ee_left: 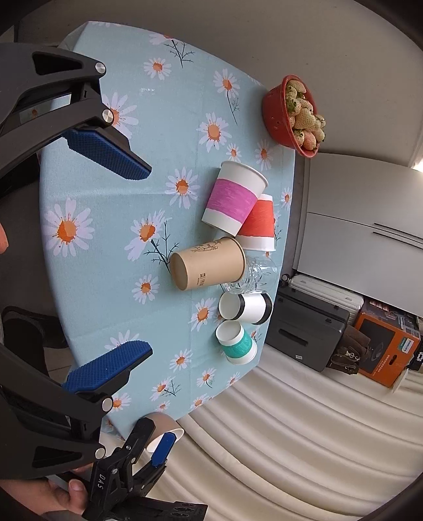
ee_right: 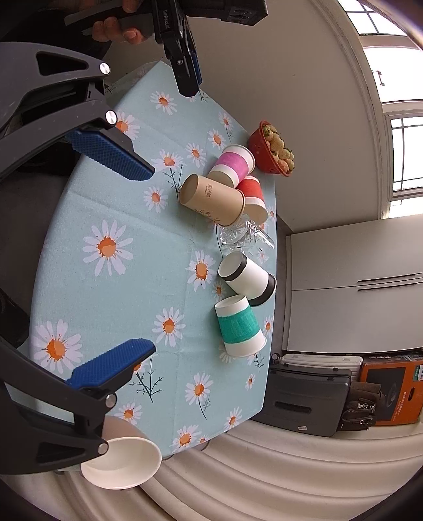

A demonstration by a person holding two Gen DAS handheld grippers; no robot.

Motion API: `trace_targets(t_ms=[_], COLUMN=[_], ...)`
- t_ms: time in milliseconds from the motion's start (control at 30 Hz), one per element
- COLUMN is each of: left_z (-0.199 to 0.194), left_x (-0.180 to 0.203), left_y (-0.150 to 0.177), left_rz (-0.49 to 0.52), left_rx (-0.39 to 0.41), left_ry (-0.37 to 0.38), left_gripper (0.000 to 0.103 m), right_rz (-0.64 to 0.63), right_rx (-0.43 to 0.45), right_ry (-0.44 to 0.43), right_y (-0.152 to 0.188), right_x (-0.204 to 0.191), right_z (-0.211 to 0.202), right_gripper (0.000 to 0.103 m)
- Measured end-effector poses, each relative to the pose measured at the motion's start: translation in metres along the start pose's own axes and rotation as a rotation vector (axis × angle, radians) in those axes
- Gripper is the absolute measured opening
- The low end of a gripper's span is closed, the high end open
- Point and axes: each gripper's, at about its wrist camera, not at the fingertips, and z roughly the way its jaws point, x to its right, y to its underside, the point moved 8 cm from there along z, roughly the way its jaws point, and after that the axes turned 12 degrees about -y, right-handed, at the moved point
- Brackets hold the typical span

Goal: Flip cup upright
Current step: 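Move the right tool to the tan kraft cup and close around it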

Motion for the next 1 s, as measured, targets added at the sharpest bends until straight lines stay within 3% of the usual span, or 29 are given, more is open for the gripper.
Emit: trace_targets(t_ms=[267,467,533,700,1000], left_z=[0.040,0.086,0.102,0.137,0.166], left_x=[0.004,0.023,0.028,0.033,0.031], left_y=[-0.049,-0.063,-0.065,-0.065,-0.061], left_rz=[-0.122,-0.151,-0.172,-0.159,-0.133], left_rx=[-0.119,-0.260,-0.309,-0.385,-0.465], left_ry=[0.155,0.261,0.285,0.217,0.093], left_gripper=[0.095,0.095,0.090,0.077,0.076], right_rz=[0.067,0.175,0.209,0.280,0.306], right_rx=[-0.074,-0.147,-0.174,-0.233,-0.259], right_ry=[-0.140,-0.298,-0.328,-0.411,-0.488], right_y=[-0.042,-0.062,-0.063,-0.064,-0.069], right_x=[0.008,0.017,0.024,0.038,0.040], right_z=[0.044,0.076,0.084,0.100,0.108], right_gripper=[0.094,0.085,0.083,0.069,0.062])
